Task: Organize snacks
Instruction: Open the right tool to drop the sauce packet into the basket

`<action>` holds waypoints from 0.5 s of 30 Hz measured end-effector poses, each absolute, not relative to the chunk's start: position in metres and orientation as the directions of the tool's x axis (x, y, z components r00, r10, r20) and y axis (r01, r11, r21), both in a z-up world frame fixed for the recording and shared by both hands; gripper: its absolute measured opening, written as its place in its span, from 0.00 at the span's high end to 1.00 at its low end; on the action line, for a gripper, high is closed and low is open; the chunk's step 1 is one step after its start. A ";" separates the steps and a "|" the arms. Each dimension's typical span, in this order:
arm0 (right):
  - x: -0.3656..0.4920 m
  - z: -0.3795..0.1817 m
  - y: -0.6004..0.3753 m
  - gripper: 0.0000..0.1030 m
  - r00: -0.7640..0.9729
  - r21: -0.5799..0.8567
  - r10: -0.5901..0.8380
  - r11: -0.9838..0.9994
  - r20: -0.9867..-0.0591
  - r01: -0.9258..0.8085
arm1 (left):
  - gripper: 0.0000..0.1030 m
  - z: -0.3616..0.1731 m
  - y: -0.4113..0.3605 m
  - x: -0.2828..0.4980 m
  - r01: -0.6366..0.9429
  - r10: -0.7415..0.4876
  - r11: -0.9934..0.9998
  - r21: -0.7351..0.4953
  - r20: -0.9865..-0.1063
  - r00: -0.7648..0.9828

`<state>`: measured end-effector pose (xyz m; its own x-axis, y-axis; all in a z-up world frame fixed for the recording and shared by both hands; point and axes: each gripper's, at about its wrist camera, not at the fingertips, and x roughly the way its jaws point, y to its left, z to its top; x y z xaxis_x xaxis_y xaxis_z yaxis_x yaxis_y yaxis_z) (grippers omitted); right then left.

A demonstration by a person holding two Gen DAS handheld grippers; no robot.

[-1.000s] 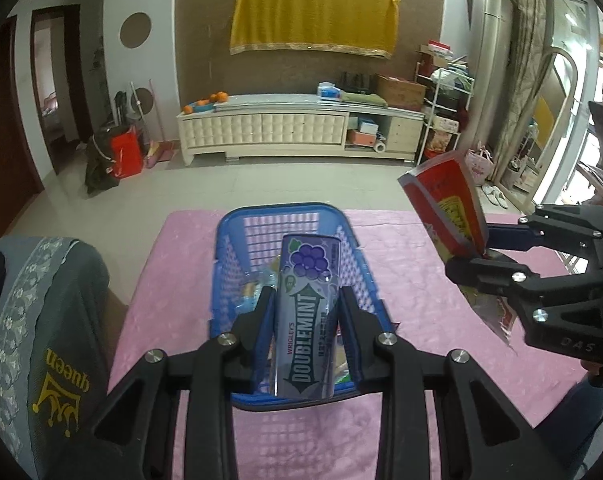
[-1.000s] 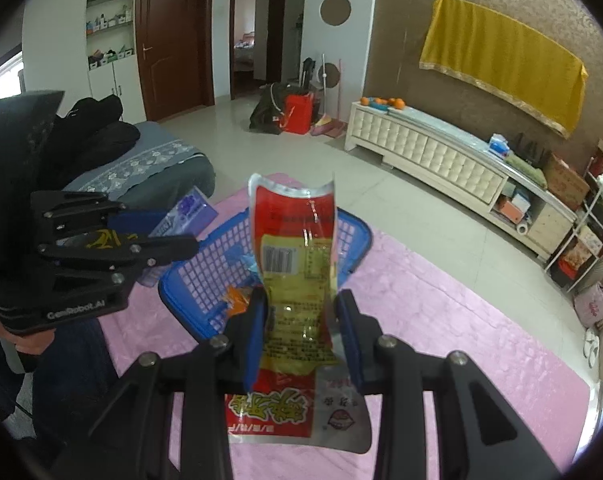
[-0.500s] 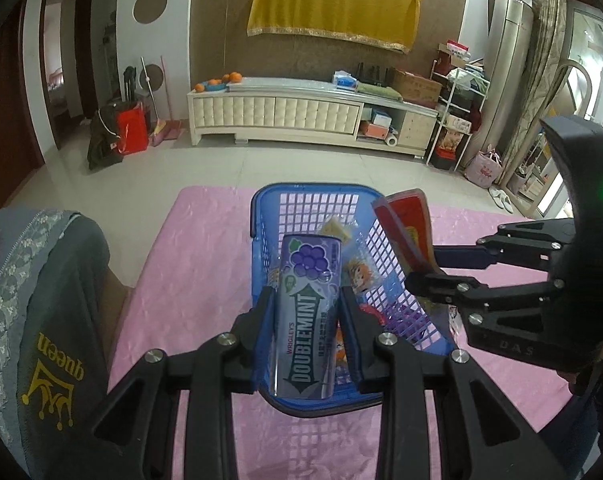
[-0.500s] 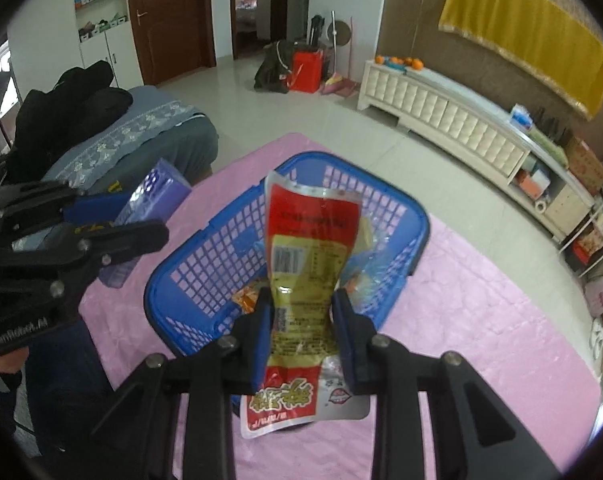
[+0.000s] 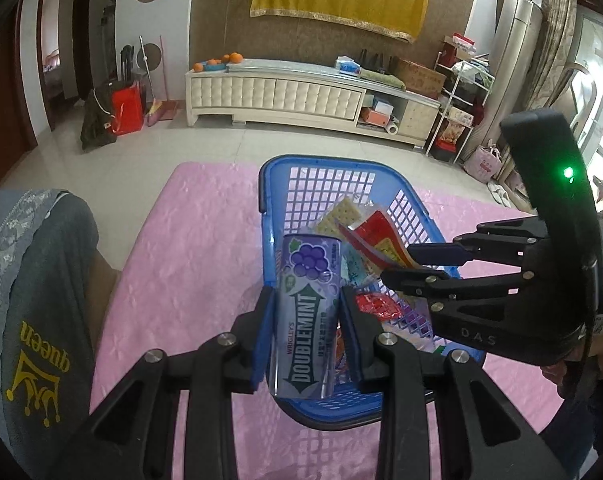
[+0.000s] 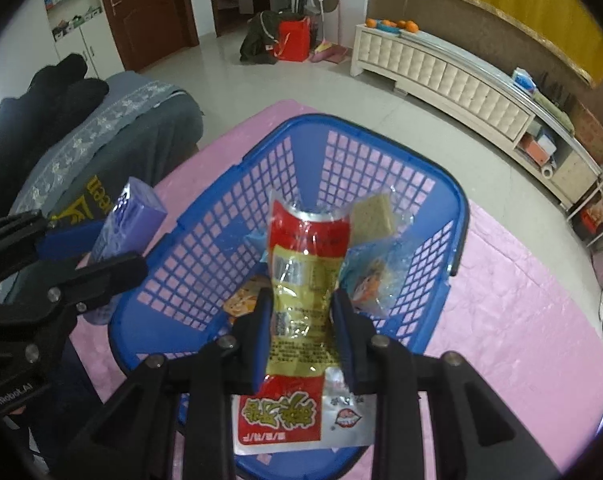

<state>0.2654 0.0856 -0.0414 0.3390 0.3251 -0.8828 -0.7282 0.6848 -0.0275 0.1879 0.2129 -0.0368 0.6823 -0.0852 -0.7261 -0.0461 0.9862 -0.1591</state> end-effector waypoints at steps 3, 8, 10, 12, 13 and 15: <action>0.264 -0.044 0.090 0.61 0.333 -0.045 0.307 0.672 -0.891 -0.739 | 0.71 -0.035 0.211 0.188 -0.049 -0.085 0.986 -0.161 -0.729 0.679; 0.258 -0.045 0.089 0.28 0.337 -0.064 0.294 0.661 -0.895 -0.747 | 0.71 -0.031 0.208 0.181 -0.045 -0.077 0.988 -0.146 -0.731 0.678; 0.252 -0.039 0.084 0.18 0.355 -0.075 0.306 0.656 -0.883 -0.751 | 0.71 -0.029 0.208 0.179 -0.045 -0.072 0.989 -0.139 -0.731 0.678; 0.249 -0.033 0.078 0.15 0.371 -0.086 0.308 0.657 -0.876 -0.749 | 0.71 -0.026 0.206 0.177 -0.047 -0.068 0.990 -0.136 -0.731 0.679; 0.249 -0.030 0.074 0.15 0.375 -0.090 0.305 0.659 -0.876 -0.746 | 0.71 -0.024 0.206 0.176 -0.047 -0.067 0.990 -0.135 -0.730 0.680; 0.248 -0.025 0.067 0.15 0.384 -0.093 0.303 0.669 -0.872 -0.738 | 0.71 -0.021 0.203 0.175 -0.045 -0.067 0.990 -0.133 -0.728 0.683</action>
